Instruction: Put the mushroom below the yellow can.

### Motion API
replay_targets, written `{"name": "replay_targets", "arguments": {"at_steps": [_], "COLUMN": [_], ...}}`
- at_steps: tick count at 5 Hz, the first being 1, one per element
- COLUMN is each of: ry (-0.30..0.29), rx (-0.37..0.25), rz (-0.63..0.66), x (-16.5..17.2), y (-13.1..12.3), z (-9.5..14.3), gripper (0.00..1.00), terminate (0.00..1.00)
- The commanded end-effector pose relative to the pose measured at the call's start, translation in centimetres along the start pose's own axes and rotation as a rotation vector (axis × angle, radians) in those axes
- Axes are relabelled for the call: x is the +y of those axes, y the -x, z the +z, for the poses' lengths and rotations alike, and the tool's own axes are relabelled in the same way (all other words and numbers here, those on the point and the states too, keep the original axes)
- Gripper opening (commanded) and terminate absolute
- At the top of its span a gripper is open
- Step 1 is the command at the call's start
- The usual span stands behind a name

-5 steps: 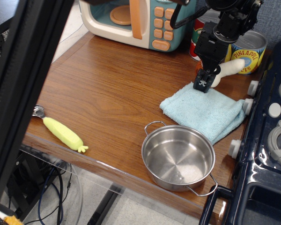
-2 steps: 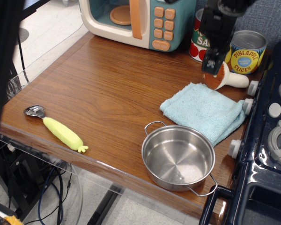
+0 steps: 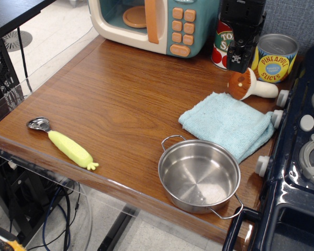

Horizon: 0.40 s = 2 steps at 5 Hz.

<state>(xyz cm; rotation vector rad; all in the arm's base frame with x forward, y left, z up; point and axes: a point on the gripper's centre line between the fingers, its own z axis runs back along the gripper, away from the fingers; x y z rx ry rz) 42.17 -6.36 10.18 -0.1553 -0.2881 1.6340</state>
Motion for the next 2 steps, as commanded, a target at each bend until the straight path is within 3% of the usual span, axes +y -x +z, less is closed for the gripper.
{"name": "replay_targets", "arguments": {"at_steps": [1, 2], "ry": [0.082, 0.082], "rx": [0.018, 0.018], "rz": [0.024, 0.024], "x": [-0.95, -0.95], "y": [-1.36, -1.36], "z": [3.48, 3.48], "gripper": [1.0, 1.0], "terminate": [0.0, 1.0]}}
